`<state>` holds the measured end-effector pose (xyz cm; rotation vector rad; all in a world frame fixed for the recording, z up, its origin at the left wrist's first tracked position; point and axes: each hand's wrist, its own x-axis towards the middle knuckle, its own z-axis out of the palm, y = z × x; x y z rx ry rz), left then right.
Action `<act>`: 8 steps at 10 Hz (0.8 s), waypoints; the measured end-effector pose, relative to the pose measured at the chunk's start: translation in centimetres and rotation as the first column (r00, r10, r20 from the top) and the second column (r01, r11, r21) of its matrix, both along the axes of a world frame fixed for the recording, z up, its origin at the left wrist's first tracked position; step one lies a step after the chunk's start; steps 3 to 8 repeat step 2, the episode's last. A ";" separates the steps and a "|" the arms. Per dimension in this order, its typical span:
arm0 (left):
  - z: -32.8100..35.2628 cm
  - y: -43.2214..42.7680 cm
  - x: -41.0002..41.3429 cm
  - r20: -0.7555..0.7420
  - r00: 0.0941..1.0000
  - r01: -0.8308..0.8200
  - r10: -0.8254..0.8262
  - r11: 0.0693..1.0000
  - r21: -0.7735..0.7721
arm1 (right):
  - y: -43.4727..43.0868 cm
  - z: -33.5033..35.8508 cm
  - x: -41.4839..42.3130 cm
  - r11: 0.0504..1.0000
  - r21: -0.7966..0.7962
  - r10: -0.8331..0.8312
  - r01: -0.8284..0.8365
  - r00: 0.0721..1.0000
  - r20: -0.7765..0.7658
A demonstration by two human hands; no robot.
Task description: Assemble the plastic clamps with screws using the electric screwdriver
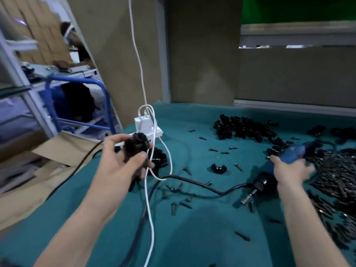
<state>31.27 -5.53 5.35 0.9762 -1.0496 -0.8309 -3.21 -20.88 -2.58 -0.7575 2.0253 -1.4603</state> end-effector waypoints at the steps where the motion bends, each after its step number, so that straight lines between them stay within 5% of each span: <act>1: -0.1 -1.5 5.6 0.280 0.916 -0.292 0.286 0.956 -0.020 | 1.0 1.1 0.6 1.000 0.029 -0.008 0.011 0.995 -0.098; 2: -0.5 -5.6 7.7 0.452 0.862 -0.302 0.231 0.949 0.091 | 3.2 5.6 1.8 0.969 -0.241 0.042 -0.064 0.994 -0.096; 8: -0.5 -5.6 7.7 0.452 0.862 -0.302 0.231 0.949 0.091 | 3.2 5.6 1.8 0.969 -0.241 0.042 -0.064 0.994 -0.096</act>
